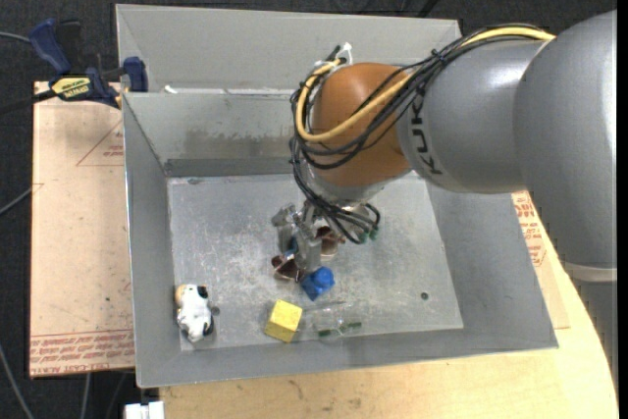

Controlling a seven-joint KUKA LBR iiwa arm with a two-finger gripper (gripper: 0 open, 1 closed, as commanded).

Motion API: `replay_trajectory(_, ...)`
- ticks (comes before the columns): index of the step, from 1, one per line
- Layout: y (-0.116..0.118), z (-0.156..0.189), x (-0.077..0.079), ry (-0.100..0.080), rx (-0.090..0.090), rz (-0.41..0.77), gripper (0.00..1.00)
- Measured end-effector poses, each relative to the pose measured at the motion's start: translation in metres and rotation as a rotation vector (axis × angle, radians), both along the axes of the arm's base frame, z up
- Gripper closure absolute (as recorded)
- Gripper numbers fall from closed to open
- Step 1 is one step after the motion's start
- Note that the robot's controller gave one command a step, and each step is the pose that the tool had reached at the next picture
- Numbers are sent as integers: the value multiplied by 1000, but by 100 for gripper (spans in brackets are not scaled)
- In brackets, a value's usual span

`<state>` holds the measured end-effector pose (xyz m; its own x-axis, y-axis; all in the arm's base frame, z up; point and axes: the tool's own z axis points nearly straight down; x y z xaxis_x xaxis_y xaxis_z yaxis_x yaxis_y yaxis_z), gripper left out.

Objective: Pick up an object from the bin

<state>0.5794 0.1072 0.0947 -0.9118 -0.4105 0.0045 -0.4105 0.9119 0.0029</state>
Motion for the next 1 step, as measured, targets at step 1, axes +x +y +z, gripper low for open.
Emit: replay_trajectory(1, 0, 20, 1, -3, 0, 0, 100)
